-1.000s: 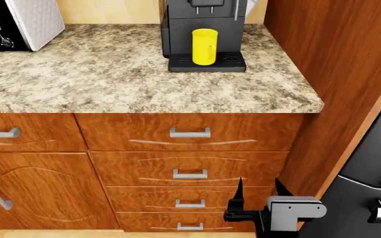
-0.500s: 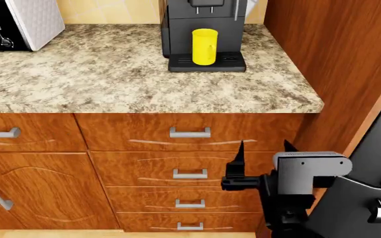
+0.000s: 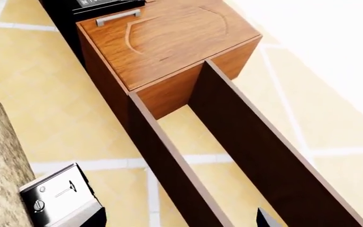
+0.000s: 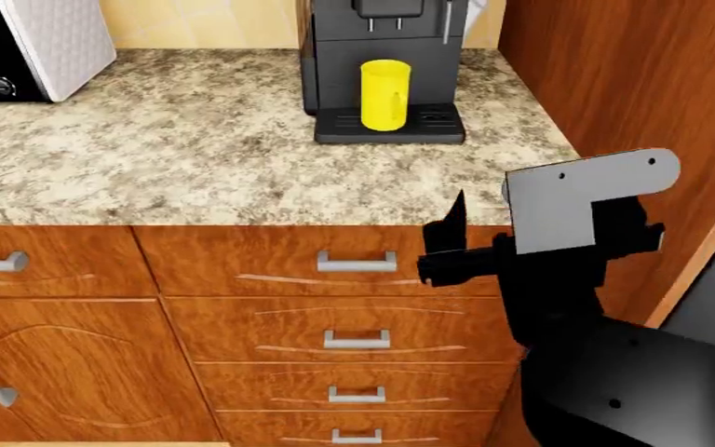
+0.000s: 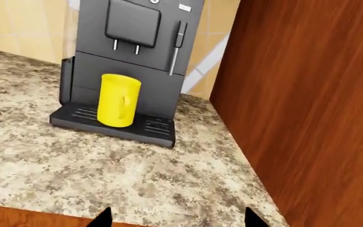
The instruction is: Pick the mug from under the coffee machine dispenser and place it on the counter.
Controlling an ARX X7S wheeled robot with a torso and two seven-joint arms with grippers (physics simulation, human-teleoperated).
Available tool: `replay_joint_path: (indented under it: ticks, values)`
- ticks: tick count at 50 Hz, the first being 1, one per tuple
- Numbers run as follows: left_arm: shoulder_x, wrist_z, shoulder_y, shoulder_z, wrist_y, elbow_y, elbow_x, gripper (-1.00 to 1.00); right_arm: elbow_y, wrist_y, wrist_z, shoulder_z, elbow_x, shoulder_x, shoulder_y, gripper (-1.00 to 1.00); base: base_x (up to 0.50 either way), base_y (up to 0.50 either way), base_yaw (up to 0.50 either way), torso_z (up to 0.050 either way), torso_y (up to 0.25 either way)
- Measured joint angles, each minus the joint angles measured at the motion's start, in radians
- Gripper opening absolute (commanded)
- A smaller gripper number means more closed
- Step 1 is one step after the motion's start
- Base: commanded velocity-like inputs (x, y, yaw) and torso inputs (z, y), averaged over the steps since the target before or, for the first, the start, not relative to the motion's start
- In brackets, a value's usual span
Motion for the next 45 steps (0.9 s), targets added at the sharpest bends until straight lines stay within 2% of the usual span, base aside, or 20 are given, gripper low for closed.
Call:
replay_joint_path:
  ticks: [15,39,45]
  values:
    - [0.001,0.0,0.006,-0.009,0.007,0.001,-0.013,1.0,0.011,-0.017,0.079,-0.014,0.146,0.058,0.049,1.0,0.5,0.0,0.0,0.0,0.0]
    - [0.006,0.002,0.009,-0.014,0.01,-0.002,-0.017,1.0,0.014,-0.08,0.079,-0.044,0.161,0.098,0.025,1.0,0.5,0.0,0.0,0.0,0.001]
    - [0.008,0.005,0.011,-0.015,0.011,-0.005,-0.018,1.0,0.014,-0.097,0.076,-0.046,0.16,0.103,0.012,1.0,0.03,0.0,0.0,0.0,0.002]
